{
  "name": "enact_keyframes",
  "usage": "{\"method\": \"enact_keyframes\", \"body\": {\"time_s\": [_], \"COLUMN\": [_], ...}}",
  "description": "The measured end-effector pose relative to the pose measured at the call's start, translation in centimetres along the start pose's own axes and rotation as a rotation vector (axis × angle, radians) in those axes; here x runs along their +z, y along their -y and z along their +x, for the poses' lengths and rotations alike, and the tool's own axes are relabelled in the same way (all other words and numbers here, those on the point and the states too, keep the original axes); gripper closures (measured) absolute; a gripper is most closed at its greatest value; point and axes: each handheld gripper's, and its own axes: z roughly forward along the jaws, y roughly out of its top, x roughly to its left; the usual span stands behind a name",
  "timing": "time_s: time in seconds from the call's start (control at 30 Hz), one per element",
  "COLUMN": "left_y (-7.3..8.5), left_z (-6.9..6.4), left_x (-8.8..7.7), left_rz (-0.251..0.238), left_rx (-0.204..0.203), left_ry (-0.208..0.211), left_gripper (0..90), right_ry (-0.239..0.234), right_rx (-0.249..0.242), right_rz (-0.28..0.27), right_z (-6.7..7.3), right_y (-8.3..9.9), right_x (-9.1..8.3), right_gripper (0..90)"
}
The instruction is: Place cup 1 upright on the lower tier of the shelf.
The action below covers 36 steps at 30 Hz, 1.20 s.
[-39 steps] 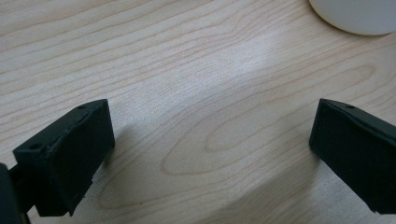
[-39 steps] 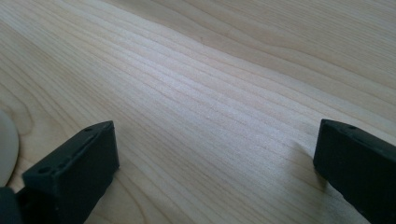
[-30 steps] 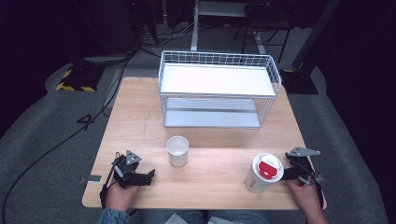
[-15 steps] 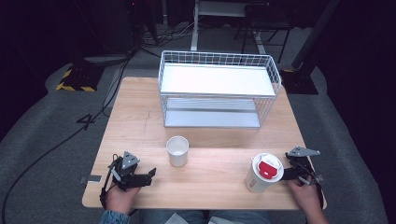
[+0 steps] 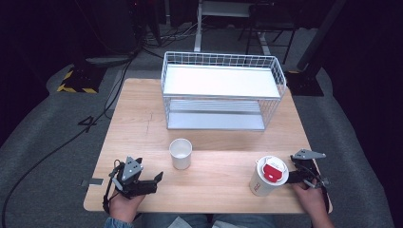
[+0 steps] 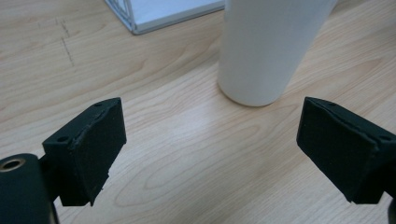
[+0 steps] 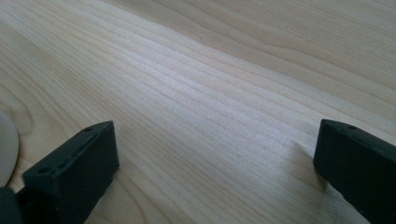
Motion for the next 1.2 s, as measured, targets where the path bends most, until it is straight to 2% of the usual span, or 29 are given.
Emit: {"method": "enact_keyframes", "body": {"time_s": [0.13, 0.2, 0.4, 0.47, 0.53, 0.57, 0.9, 1.13, 1.2], "left_y": [-0.2, -0.3, -0.8, -0.9, -1.3, -1.4, -2.5, -3.2, -3.4], "left_z": [-0.1, -0.3, -0.9, -0.9, -1.1, -1.1, -1.7, -2.0, -2.0], "left_x": [-0.2, -0.3, 0.0, 0.2, 0.9, 1.2, 2.4, 3.3, 3.6], "left_rz": [-0.038, -0.084, -0.127, -0.130, -0.129, -0.132, -0.128, -0.124, -0.123], "left_rx": [-0.005, -0.019, -0.018, -0.021, -0.041, -0.042, -0.030, -0.038, -0.028], "left_ry": [0.009, 0.021, 0.029, 0.028, 0.003, 0.004, 0.034, 0.053, 0.059], "left_gripper": [8.7, 8.5, 7.6, 7.5, 6.0, 5.9, 5.0, 2.4, 2.4], "right_ry": [0.000, 0.000, 0.000, 0.000, 0.001, 0.003, 0.006, 0.010, 0.011], "right_rx": [-0.001, -0.001, 0.000, 0.000, 0.000, 0.002, 0.004, 0.008, 0.010], "right_rz": [0.000, 0.000, -0.001, 0.000, -0.001, -0.001, -0.001, 0.001, 0.001], "right_z": [0.0, 0.0, 0.0, 0.0, 0.0, 0.0, 0.0, 0.0, 0.0], "right_y": [0.0, 0.0, 0.0, 0.0, 0.0, 0.0, 0.0, 0.0, 0.0], "right_x": [0.0, 0.0, 0.0, 0.0, 0.0, 0.0, 0.0, 0.0, 0.0], "right_gripper": [0.1, 0.1, 0.1, 0.1, 0.2, 0.2, 0.3, 0.4, 0.3]}}
